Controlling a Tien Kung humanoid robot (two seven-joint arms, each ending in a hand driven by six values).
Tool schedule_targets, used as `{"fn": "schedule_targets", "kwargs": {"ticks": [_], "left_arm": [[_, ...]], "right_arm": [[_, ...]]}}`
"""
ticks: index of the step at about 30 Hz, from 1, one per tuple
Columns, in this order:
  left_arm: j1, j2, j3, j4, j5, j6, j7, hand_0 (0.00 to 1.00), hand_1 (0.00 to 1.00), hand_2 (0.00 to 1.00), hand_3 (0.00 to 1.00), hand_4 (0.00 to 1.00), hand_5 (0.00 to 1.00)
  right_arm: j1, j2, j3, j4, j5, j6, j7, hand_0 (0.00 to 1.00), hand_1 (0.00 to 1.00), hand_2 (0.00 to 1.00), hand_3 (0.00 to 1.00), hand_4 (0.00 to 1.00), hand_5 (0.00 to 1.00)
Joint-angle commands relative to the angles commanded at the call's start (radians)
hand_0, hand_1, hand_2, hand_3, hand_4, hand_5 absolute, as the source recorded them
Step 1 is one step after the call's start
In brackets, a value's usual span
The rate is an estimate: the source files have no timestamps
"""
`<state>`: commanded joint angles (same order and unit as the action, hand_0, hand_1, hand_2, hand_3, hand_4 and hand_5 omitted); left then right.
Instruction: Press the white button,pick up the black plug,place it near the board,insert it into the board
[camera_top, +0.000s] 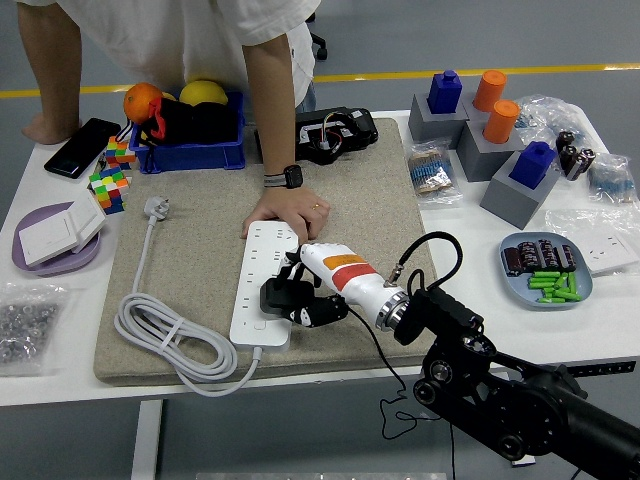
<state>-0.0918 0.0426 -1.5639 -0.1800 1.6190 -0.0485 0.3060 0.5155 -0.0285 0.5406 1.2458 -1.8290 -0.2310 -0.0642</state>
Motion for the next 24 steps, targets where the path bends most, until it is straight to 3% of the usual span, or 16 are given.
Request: {"fn": "schedule_targets", "kwargs": {"ticks": [13,24], "left_arm": [[-0.001,0.001,0.0,0.0,-0.001,-0.001,0.001,0.649,0.638,0.632,0.679,0.518,0.101],[0.0,0.0,-0.003,0.0,0.005,0.0,0.001,0.649,0.638,0.632,0.678,0.518,0.102]], "right_arm": [[0.036,-0.008,-0.043,-0.003,-0.003,0.008,-0.009,0.31,0.43,0.414,0.464,0.8,0.002],[0.034,-0.02,-0.02,0.003,-0.005,0.008,-0.009,0.307,0.43,0.414,0.464,0.799,0.002]]}}
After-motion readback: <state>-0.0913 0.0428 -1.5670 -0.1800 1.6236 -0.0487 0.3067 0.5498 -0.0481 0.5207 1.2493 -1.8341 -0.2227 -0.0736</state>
